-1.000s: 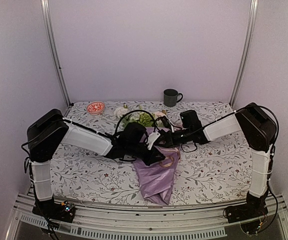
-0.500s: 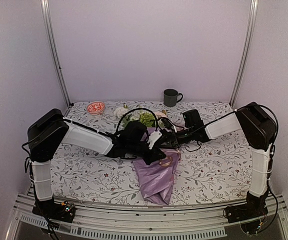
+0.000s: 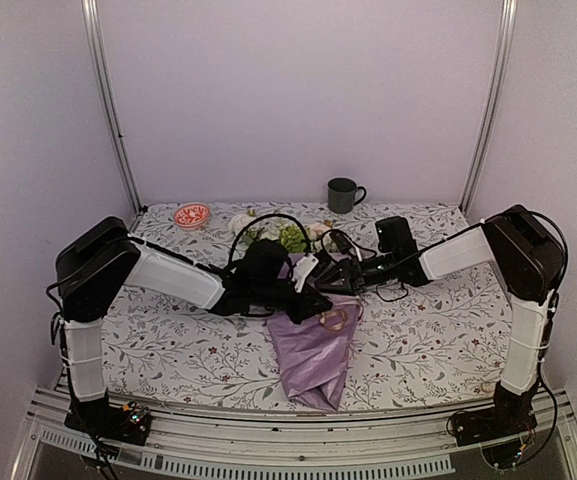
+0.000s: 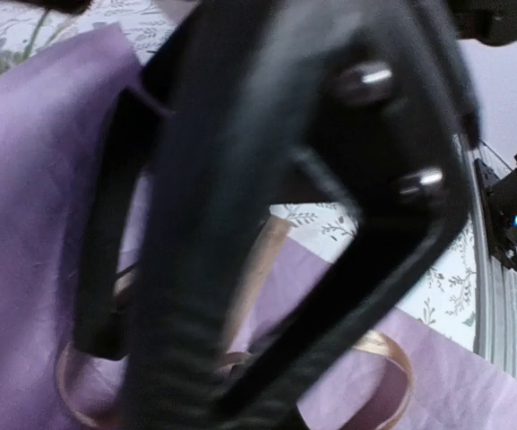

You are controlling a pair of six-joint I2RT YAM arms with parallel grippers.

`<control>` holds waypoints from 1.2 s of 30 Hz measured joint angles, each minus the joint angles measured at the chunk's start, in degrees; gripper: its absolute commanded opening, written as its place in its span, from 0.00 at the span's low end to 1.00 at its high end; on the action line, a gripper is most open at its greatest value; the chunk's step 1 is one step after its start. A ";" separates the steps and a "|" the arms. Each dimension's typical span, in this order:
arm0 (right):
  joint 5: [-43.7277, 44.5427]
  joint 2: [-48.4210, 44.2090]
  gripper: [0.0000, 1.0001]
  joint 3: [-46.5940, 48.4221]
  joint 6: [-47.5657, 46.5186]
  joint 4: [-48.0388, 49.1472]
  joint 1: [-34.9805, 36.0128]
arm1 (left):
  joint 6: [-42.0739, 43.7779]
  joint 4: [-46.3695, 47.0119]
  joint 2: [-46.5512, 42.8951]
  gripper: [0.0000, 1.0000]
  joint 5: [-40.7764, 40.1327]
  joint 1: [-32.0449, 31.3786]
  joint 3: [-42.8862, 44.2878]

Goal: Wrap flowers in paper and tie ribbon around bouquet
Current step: Cross the ribbon over the folded bouquet.

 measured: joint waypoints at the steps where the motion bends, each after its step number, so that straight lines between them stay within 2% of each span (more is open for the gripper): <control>1: 0.02 -0.98 0.53 -0.94 0.72 0.92 -0.17 | -0.66 0.33 0.35 0.00 -0.50 0.11 0.02; 11: 6.03 -8.79 0.53 -8.52 5.11 3.80 -0.07 | -4.35 1.44 2.45 0.00 -2.69 0.79 0.11; 16: 9.29 -12.57 0.43 -9.29 4.63 2.78 0.20 | -4.92 1.60 2.78 0.00 -2.69 0.90 0.48; 22: 19.08 -18.67 0.32 -10.43 0.70 -5.68 2.73 | -5.51 1.70 2.86 0.00 -2.64 1.16 0.50; 25: 22.05 -19.54 0.33 -12.04 0.15 -8.55 4.13 | -5.66 1.79 2.86 0.00 -2.67 1.16 0.50; 29: 24.48 -19.54 0.39 -13.94 0.09 -12.52 5.33 | -5.68 1.86 2.86 0.00 -2.67 1.18 0.50; 36: 26.49 -19.52 0.36 -13.94 -0.66 -15.76 6.56 | -5.70 1.97 2.86 0.00 -2.69 1.18 0.50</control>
